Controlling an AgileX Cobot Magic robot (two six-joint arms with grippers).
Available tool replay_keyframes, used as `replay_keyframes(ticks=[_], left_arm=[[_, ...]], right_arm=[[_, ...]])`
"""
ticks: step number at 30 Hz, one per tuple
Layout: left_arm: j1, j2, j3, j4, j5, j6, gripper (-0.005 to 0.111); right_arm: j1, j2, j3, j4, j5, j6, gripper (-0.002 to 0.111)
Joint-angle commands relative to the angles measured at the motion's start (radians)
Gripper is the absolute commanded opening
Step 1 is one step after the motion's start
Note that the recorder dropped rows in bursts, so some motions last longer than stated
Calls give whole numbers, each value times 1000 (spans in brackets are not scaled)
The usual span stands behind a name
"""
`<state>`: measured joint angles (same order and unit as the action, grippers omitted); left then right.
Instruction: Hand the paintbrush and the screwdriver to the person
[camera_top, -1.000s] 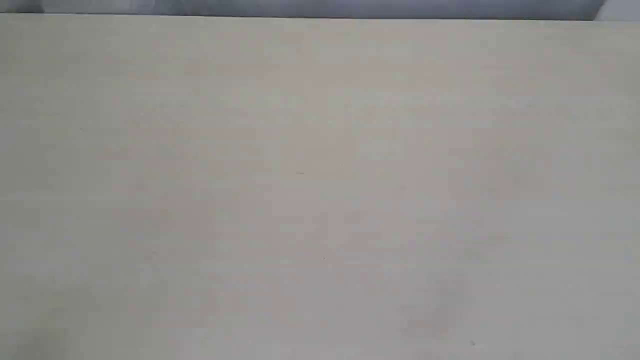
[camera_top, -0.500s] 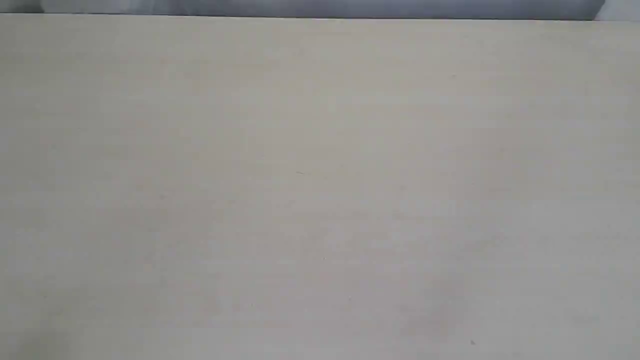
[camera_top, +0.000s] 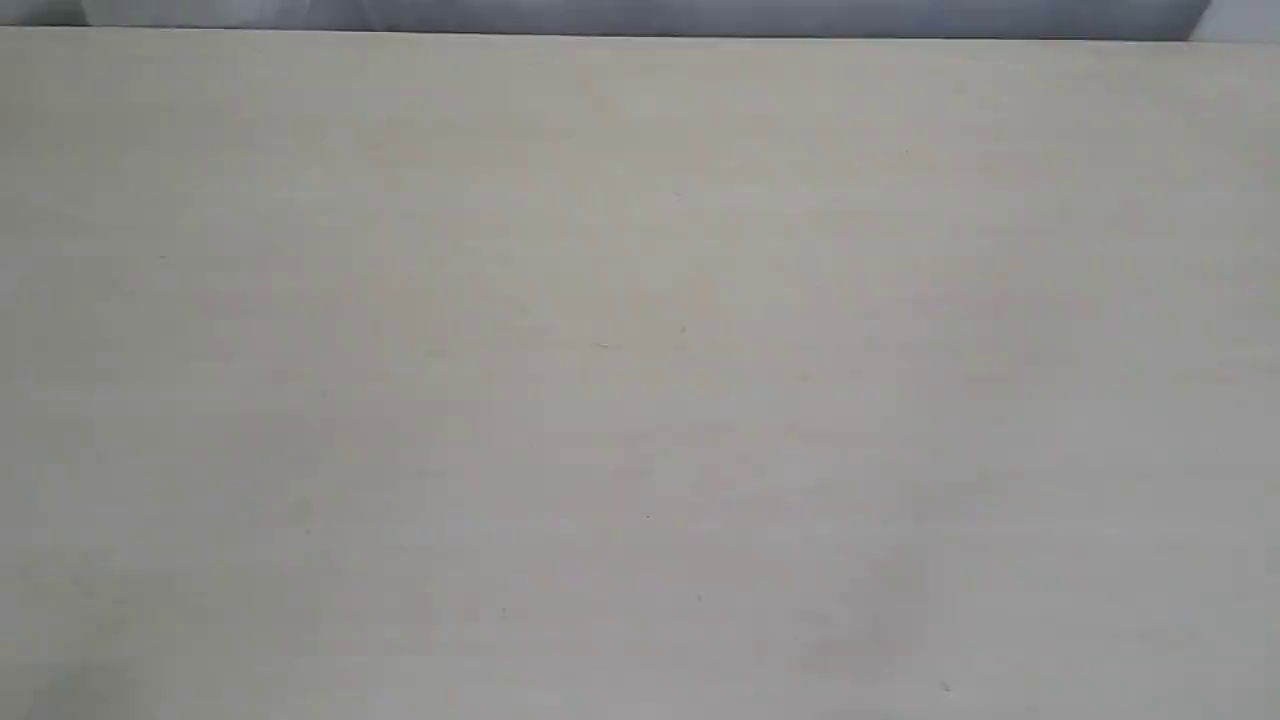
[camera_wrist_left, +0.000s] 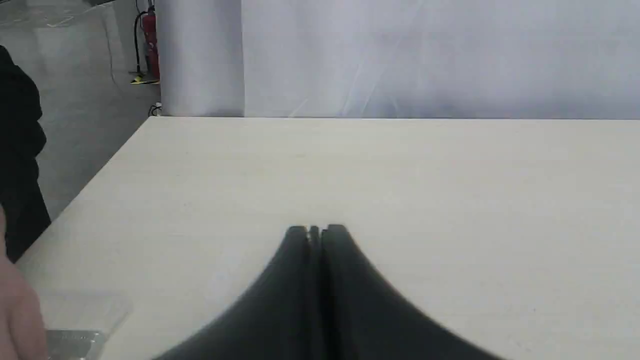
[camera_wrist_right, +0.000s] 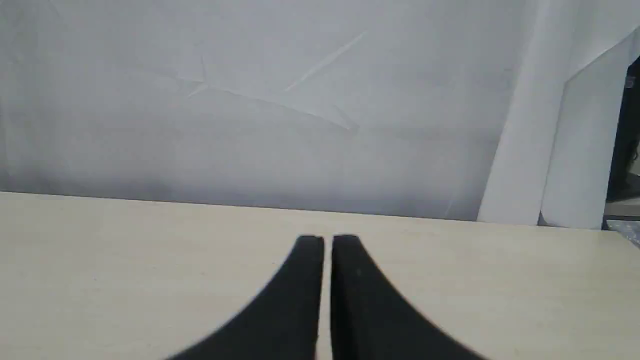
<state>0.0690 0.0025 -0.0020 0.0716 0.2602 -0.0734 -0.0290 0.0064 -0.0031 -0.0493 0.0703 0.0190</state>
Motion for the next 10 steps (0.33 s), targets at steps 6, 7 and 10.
replay_keyframes(ticks=[6,7,10], left_arm=[[-6,-2,2,-5,-9,-2,0],[-6,-2,2,-5,-9,-2,0],[-6,-2,2,0,-12,-2,0]], right_arm=[[-4,-6,3,4,7,1,4],[-4,-6,3,4,7,1,4],[-4,-6,3,4,7,1,4]])
